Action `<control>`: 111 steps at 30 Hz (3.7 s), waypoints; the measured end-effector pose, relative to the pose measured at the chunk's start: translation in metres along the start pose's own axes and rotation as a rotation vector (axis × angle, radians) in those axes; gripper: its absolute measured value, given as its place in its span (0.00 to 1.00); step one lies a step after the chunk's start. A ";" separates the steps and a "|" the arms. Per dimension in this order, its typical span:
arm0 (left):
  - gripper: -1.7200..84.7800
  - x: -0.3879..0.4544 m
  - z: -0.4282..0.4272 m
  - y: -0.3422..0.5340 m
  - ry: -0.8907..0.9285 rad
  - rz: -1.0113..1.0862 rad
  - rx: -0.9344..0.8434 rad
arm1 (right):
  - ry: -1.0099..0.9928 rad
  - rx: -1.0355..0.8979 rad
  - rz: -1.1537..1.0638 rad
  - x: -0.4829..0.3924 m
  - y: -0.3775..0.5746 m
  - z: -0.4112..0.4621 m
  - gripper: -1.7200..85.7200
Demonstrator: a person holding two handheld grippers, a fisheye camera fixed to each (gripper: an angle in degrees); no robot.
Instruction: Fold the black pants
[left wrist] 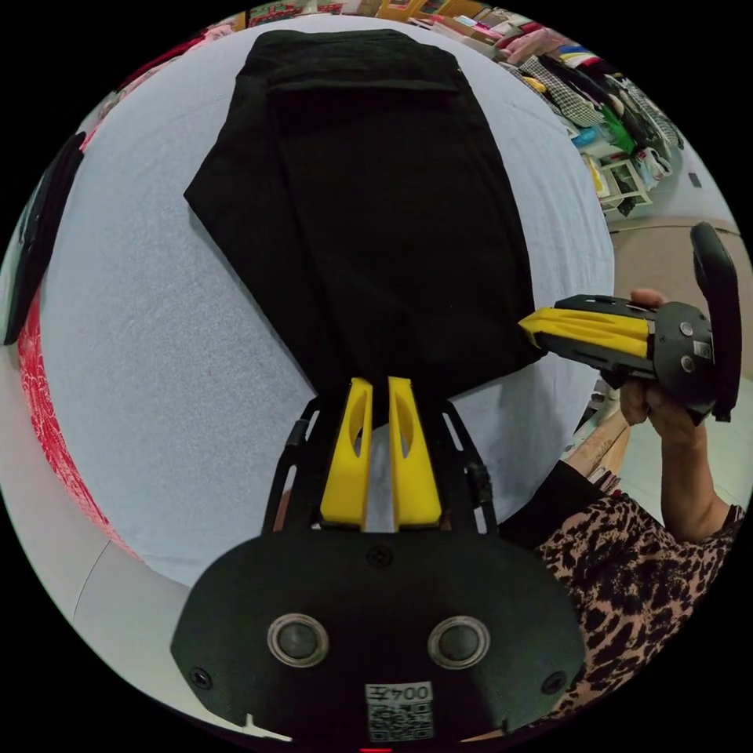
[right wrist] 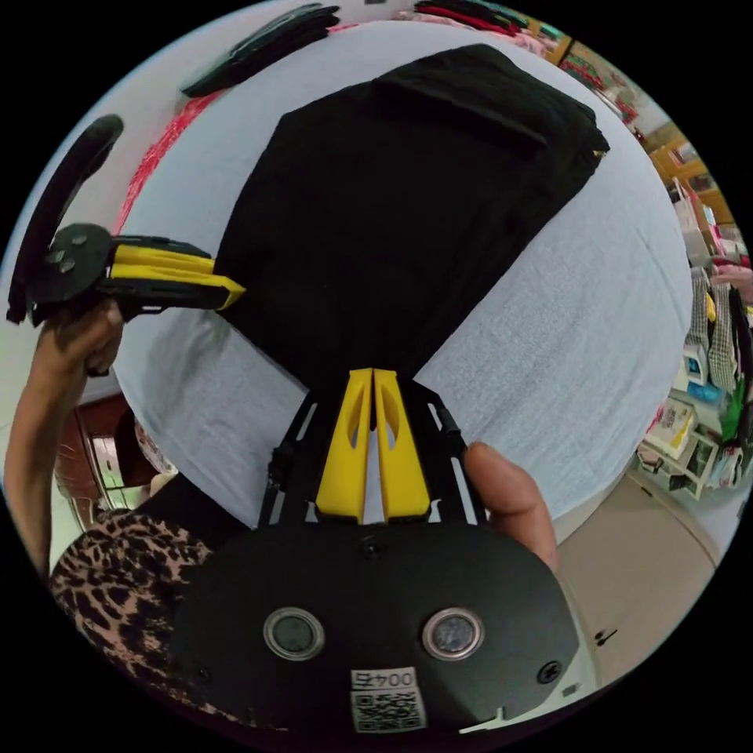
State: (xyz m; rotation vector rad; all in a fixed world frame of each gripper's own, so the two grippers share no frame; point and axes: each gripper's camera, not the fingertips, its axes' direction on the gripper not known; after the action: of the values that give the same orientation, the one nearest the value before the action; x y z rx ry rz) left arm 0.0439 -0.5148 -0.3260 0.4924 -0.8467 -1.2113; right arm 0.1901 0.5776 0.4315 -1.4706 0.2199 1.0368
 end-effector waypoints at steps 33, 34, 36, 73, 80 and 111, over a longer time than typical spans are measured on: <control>0.05 -0.150 0.057 0.117 0.351 0.067 0.240 | -0.383 0.239 0.111 0.136 0.086 -0.083 0.11; 0.05 -0.158 0.060 0.123 0.375 0.062 0.244 | -0.376 0.237 0.111 0.136 0.088 -0.086 0.11; 0.05 -0.168 0.058 0.132 0.376 0.055 0.262 | -0.372 0.269 0.116 0.136 0.092 -0.102 0.12; 0.03 -0.048 0.053 0.071 0.115 -0.223 0.221 | -0.487 0.112 -0.427 0.161 -0.180 -0.246 0.08; 0.04 -0.019 0.045 0.054 0.008 -0.237 0.176 | -0.319 -0.135 -0.457 0.078 -0.167 -0.181 0.01; 0.04 0.008 0.039 0.034 0.054 -0.331 0.190 | 0.079 -0.051 -0.768 -0.007 -0.160 -0.120 0.01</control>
State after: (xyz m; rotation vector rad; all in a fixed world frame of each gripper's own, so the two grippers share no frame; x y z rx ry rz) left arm 0.0344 -0.5079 -0.2749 0.8414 -0.8605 -1.4184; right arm 0.3487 0.5052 0.5287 -1.4590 -0.3055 0.3618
